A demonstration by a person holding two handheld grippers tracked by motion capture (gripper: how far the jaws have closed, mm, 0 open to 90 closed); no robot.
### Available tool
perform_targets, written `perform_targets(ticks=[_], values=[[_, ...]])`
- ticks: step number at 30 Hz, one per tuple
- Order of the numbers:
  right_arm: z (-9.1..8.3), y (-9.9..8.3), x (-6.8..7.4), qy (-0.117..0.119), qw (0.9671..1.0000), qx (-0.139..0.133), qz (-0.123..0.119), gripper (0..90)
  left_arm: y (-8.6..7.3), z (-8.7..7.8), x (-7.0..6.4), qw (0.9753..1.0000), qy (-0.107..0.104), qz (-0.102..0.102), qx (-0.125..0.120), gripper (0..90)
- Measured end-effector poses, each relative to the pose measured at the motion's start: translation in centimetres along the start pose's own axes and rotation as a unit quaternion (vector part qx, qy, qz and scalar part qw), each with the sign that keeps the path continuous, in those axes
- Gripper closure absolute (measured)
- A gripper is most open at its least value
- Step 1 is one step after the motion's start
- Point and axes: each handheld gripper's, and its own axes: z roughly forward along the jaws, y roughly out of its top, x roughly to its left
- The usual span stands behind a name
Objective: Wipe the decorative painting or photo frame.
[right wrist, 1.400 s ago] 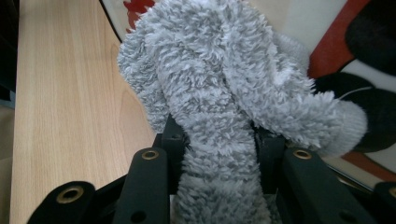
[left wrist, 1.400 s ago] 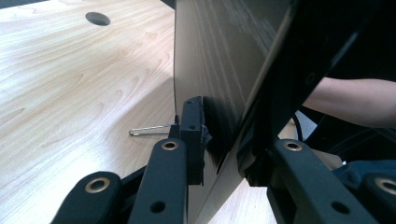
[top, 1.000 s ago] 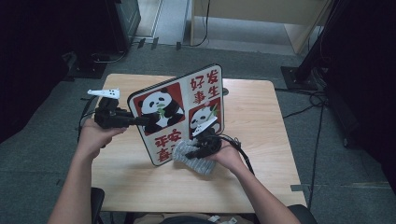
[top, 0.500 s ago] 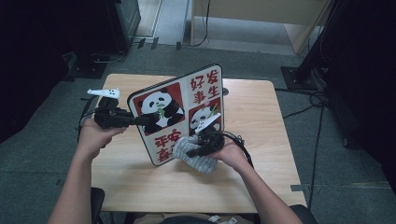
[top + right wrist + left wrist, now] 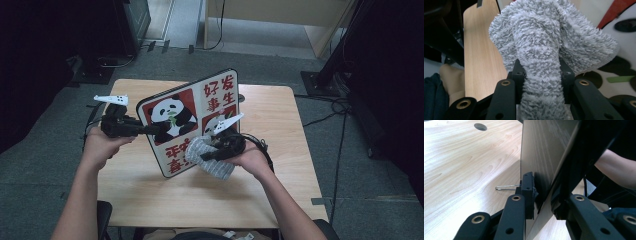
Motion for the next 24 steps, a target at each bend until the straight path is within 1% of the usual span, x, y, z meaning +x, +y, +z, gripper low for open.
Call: perform_targets(ticks=[3,4,5,7,8,12,15,19,24], values=[[-0.6,0.4,0.1,-0.004,1.0000,-0.007,0.000,67.6,0.0,0.0,0.0,1.0000,-0.001,0.001,-0.001,75.8],[-0.8,0.6,0.2,-0.004,0.9999,-0.009,0.004,67.6,0.0,0.0,0.0,1.0000,-0.001,0.001,0.000,75.8],[-1.0,0.9,0.4,-0.005,0.9999,-0.012,-0.001,67.6,0.0,0.0,0.0,1.0000,-0.001,0.001,-0.001,75.8],[-1.4,1.3,0.6,-0.008,0.9999,-0.013,-0.004,67.6,0.0,0.0,0.0,1.0000,-0.001,0.003,-0.001,75.8],[-1.7,1.7,0.9,-0.013,0.9998,-0.013,-0.007,67.6,0.0,0.0,0.0,1.0000,-0.001,0.003,-0.001,75.8],[-2.5,2.9,1.6,-0.017,0.9995,-0.019,-0.016,67.6,0.0,0.0,0.0,1.0000,0.000,0.004,-0.001,76.0],[-3.2,3.7,1.8,-0.018,0.9992,-0.029,-0.022,67.6,0.0,0.0,0.0,1.0000,0.001,0.005,-0.001,76.1],[-3.9,5.0,1.9,-0.020,0.9989,-0.035,-0.023,67.6,0.0,0.0,0.0,1.0000,0.001,0.006,-0.001,76.1],[-4.8,6.8,2.3,-0.026,0.9986,-0.034,-0.031,67.6,-0.1,0.0,0.0,1.0000,0.000,0.007,-0.001,76.1]])
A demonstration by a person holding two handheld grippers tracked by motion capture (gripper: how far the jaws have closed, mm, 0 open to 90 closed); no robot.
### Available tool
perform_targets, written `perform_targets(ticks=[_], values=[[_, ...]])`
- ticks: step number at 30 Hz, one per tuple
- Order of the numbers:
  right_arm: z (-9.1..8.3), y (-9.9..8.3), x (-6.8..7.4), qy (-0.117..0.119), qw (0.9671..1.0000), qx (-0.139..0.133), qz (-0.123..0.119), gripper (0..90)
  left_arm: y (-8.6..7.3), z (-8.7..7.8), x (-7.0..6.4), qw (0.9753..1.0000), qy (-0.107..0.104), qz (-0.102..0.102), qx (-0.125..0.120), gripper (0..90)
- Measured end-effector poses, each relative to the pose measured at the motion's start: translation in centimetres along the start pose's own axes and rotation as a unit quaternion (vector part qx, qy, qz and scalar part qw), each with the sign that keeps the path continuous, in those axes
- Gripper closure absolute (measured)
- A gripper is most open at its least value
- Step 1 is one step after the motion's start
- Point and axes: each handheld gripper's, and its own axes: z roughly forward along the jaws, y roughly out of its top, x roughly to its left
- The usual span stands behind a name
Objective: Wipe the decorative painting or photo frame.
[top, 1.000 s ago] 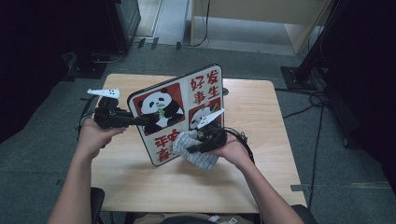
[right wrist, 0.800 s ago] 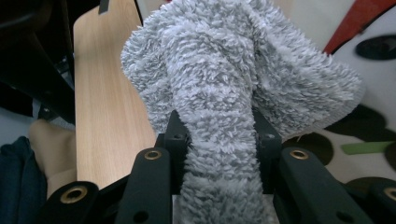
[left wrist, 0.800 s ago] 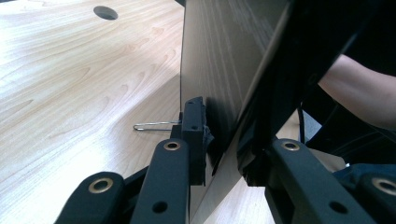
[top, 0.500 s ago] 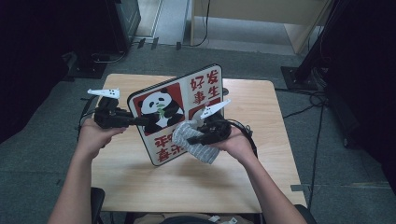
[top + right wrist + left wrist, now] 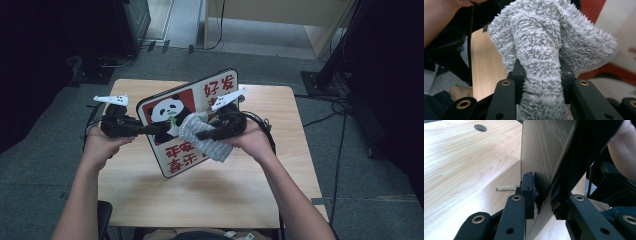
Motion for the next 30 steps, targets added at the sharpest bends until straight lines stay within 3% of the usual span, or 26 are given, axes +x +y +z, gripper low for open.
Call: perform_targets(ticks=[9,19,30], values=[[-1.4,3.2,0.6,-0.008,0.9997,-0.009,-0.021,67.5,0.0,0.0,0.0,1.0000,0.000,0.000,-0.001,76.1],[-2.9,8.0,2.0,-0.020,0.9985,-0.021,-0.047,67.4,0.0,0.0,0.0,1.0000,0.000,0.001,-0.001,76.1],[-1.3,10.0,2.5,-0.023,0.9980,-0.021,-0.054,67.3,0.0,0.0,0.0,1.0000,0.002,0.004,-0.001,76.3]])
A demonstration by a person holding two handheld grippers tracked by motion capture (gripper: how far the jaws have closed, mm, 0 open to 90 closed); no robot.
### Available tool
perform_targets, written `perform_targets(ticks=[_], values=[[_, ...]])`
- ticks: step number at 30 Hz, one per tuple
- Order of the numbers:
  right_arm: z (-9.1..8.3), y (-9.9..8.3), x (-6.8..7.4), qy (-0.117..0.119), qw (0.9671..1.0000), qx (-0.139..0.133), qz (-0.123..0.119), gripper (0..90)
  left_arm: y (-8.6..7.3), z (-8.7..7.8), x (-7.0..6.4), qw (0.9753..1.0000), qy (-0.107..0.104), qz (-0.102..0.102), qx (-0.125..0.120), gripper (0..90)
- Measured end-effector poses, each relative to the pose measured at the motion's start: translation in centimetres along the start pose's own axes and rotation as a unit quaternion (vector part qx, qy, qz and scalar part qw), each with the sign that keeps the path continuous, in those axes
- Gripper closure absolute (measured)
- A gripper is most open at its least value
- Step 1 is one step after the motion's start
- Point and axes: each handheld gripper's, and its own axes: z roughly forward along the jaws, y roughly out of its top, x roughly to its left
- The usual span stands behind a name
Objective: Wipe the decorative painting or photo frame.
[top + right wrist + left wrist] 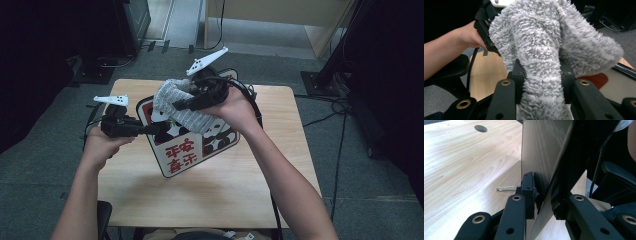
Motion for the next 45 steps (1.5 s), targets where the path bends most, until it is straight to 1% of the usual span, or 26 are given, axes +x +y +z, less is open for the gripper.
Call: perform_targets(ticks=[1,3,4,7,11,13,14,18,28,45], values=[[0.0,0.0,0.0,0.000,1.0000,0.000,0.000,67.3,0.0,0.0,0.0,1.0000,0.000,0.000,0.000,76.4],[0.8,-0.1,0.0,-0.005,0.9999,0.009,-0.004,67.3,0.0,0.0,0.0,1.0000,0.000,0.001,0.001,76.4],[0.8,-0.1,0.0,-0.005,0.9999,0.009,-0.004,67.3,0.0,0.0,0.0,1.0000,0.000,0.001,0.001,76.4],[1.7,-0.5,0.1,-0.008,0.9998,0.015,-0.010,67.3,0.0,0.0,0.0,1.0000,0.001,0.001,0.002,76.6],[2.2,-1.0,0.1,-0.005,0.9998,0.016,-0.010,67.3,0.0,0.0,0.0,1.0000,0.002,0.002,0.001,76.6],[2.3,-1.1,0.2,-0.006,0.9998,0.018,-0.009,67.3,0.0,0.0,0.0,1.0000,0.003,0.002,0.001,76.7],[2.5,-1.4,0.1,-0.009,0.9996,0.025,-0.010,67.3,0.0,0.0,0.0,1.0000,0.003,0.003,0.001,76.6],[2.7,-1.9,0.1,-0.008,0.9996,0.026,-0.008,67.2,0.0,0.0,0.0,1.0000,0.003,0.004,0.002,76.7],[3.3,-2.9,0.0,0.000,0.9995,0.031,-0.004,67.2,0.0,0.0,0.0,1.0000,0.002,0.004,0.002,76.6],[5.0,-5.8,-0.1,0.016,0.9990,0.040,0.011,67.1,0.0,0.0,0.0,1.0000,0.003,0.004,0.002,76.6]])
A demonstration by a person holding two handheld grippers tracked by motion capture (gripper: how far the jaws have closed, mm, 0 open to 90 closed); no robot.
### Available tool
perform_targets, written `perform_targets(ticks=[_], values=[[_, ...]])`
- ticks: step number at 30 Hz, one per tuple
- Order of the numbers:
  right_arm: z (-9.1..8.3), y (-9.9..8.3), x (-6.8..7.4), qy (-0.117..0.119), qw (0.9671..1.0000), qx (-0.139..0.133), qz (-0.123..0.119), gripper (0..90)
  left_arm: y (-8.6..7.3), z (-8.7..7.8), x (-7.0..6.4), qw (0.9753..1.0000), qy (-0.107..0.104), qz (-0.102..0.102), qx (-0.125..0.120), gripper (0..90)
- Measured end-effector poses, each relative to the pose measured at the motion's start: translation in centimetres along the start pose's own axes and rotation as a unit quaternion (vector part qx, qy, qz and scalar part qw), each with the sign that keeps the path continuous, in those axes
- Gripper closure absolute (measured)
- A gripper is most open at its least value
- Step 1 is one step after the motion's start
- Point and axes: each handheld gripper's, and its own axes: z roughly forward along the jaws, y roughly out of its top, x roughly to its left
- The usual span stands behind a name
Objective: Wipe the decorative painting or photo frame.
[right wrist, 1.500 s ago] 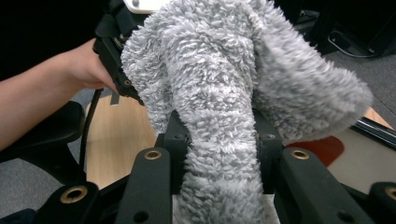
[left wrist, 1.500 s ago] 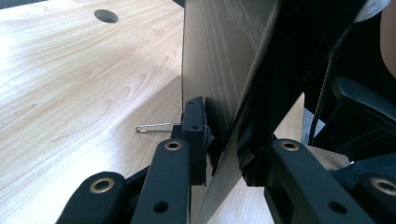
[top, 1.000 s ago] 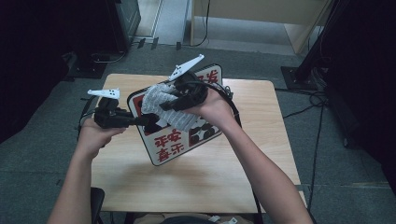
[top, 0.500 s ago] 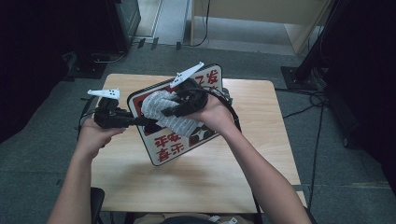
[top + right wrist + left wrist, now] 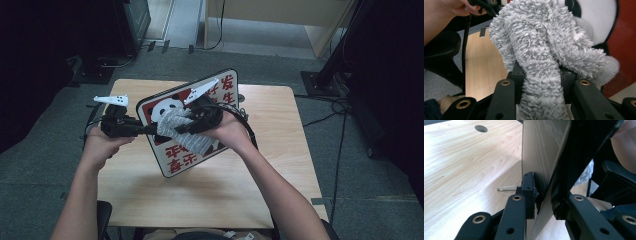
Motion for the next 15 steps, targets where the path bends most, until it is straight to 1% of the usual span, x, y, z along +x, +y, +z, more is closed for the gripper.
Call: perform_targets(ticks=[8,15], values=[[0.8,-1.1,0.0,0.007,0.9999,0.005,0.006,67.1,0.0,0.0,0.0,1.0000,-0.001,0.000,0.000,76.6],[1.5,-2.2,0.0,0.012,0.9999,0.008,0.006,66.9,0.0,0.0,0.0,1.0000,-0.001,0.000,0.001,76.5]])
